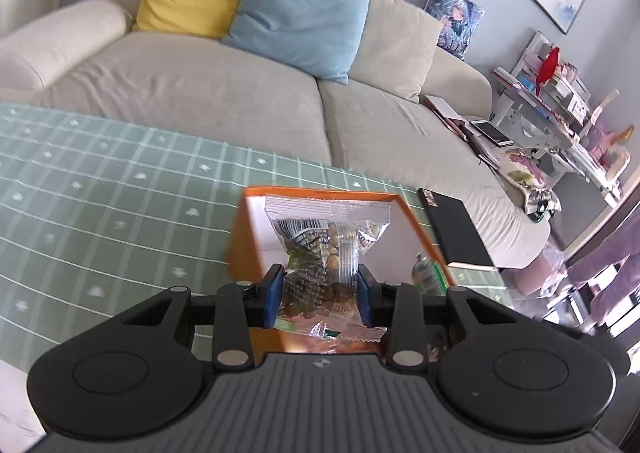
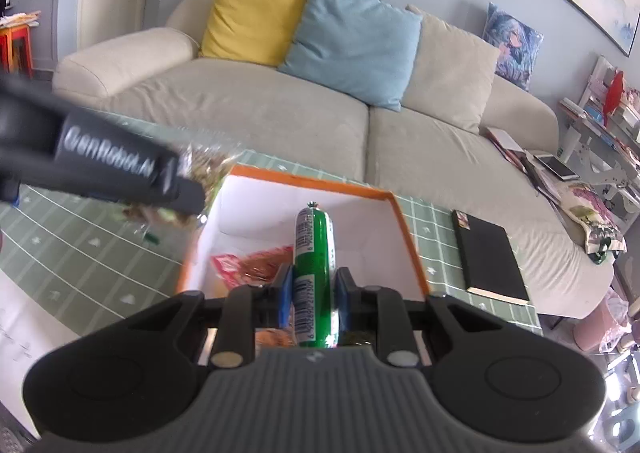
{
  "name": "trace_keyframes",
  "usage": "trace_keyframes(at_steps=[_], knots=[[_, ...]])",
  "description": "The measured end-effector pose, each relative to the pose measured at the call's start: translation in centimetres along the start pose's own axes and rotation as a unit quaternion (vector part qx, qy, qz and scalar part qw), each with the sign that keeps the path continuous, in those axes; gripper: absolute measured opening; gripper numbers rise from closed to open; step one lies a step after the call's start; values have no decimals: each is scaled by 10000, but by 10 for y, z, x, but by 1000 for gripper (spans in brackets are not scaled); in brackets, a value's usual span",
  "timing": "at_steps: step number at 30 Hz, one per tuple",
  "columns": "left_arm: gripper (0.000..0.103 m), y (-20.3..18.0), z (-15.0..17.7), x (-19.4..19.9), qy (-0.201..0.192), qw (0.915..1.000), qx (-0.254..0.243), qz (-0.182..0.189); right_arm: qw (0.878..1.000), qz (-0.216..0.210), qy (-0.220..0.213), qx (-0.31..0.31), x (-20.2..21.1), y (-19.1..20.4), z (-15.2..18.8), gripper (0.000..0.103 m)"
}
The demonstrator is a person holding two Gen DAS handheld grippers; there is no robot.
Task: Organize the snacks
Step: 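Carry both snacks into the orange box and open both tools to drop them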
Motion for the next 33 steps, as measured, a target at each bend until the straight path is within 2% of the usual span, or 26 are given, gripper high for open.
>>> trace_keyframes(at_steps=[4,12,17,22,27,33], knots=[[41,-10,-2,-30,316,9992,234,-34,9997,-85,224,-48,-19,-16,6,19],[41,-3,4,-85,1023,9924,558,-389,9969,-244,727,-198,-67,-33,16,19],[41,-2,6,-109,1290,9896,313,-558,9944,-378,953,-235,-92,-36,23,19],[41,-5,5,-128,1497,9860,-200,-709,9904,-495,1251,-331,-112,-36,31,19],[41,-12,9,-143,1858,9760,-706,-894,9868,-526,1494,-325,-129,-37,33,19],[42,-14,18,-153,2221,9637,-1012,-1080,9835,-479,1731,-216,-142,-34,39,20]])
Point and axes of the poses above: each gripper's, at about its wrist camera, not at the fingertips, and x roughly against the way its jaws point, y to its left, z to its underside, the point moved 9 cm from there along -x, roughly the way its jaws point
